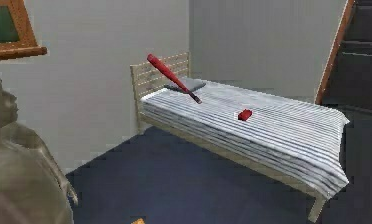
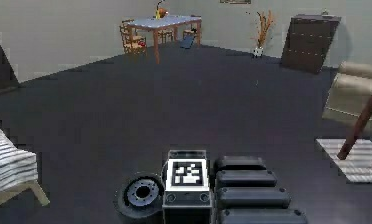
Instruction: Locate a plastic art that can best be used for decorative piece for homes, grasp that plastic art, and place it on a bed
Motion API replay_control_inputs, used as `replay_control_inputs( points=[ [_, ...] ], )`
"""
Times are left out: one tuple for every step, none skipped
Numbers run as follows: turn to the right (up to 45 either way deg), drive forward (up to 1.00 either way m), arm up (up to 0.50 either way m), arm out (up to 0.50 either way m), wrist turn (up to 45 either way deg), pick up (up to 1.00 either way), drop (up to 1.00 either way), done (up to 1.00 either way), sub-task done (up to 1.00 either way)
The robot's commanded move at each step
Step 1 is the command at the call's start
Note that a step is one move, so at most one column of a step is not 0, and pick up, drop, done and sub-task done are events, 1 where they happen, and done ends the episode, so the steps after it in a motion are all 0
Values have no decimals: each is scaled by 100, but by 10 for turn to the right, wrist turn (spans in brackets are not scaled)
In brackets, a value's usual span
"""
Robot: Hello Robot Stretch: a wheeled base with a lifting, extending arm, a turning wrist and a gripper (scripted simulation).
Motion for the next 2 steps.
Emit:
replay_control_inputs(
  points=[
    [0, 100, 0, 0, 0, 0, 0, 0, 0],
    [-30, 0, 0, 0, 0, 0, 0, 0, 0]
  ],
)
